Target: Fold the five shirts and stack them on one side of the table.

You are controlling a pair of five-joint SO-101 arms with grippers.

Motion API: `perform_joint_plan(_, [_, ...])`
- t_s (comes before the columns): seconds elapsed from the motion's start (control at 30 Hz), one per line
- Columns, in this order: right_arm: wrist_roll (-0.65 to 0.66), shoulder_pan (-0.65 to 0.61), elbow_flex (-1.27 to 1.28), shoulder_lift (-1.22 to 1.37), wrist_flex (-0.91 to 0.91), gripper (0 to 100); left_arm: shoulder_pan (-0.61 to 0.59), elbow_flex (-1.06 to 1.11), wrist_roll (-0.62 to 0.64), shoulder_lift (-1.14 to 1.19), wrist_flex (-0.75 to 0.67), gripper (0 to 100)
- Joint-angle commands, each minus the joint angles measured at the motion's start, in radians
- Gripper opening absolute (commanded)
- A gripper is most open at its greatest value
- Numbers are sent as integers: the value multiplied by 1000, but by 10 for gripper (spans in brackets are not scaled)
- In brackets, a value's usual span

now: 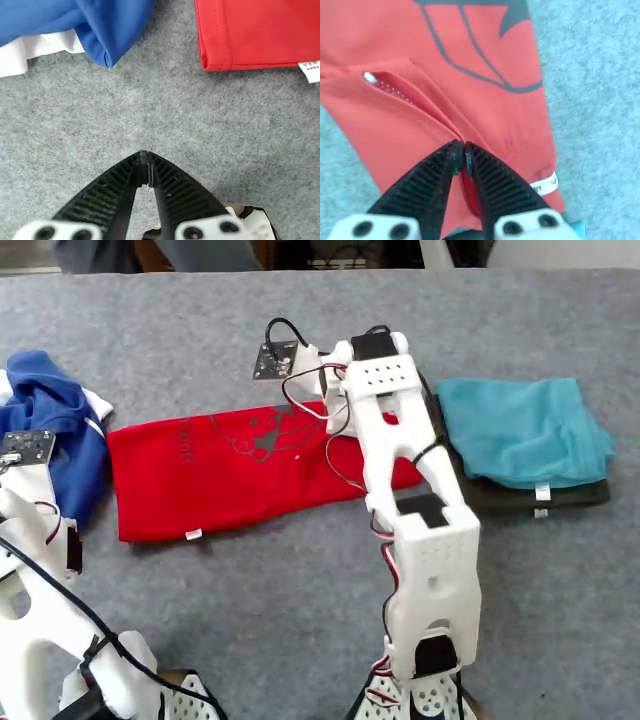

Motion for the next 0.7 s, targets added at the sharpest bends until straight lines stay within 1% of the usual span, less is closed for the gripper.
perform_joint_plan(0.0, [-2, -14, -107, 5, 49, 82, 10, -53, 8, -23, 11, 30])
perform_joint_plan(0.1, [-94, -6, -163, 13, 49, 169, 10, -51, 8, -25, 12, 30])
perform_joint_plan(0.2, [-110, 8, -214, 16, 51, 177, 10, -59, 8, -28, 37, 30])
perform_joint_plan(0.27, [-110, 20, -248, 12, 92, 175, 7, -62, 8, -32, 37, 30])
perform_joint_plan(0.33, [-110, 28, -314, 8, 192, 142, 5, -62, 8, -32, 37, 30])
perform_joint_plan(0.4, [-110, 29, -386, -2, 305, 67, 5, -62, 8, -32, 37, 30])
perform_joint_plan(0.43, [-120, 32, -401, -10, 316, 20, 5, -62, 9, -32, 37, 30])
perform_joint_plan(0.47, [-163, 40, -409, -30, 313, 11, 7, -62, 21, -32, 37, 30])
perform_joint_plan(0.5, [-204, 54, -407, -59, 311, 26, 8, -62, 43, -32, 32, 30])
perform_joint_plan(0.67, [-324, 52, -314, -231, 313, 15, 13, -111, 132, -23, 29, 30])
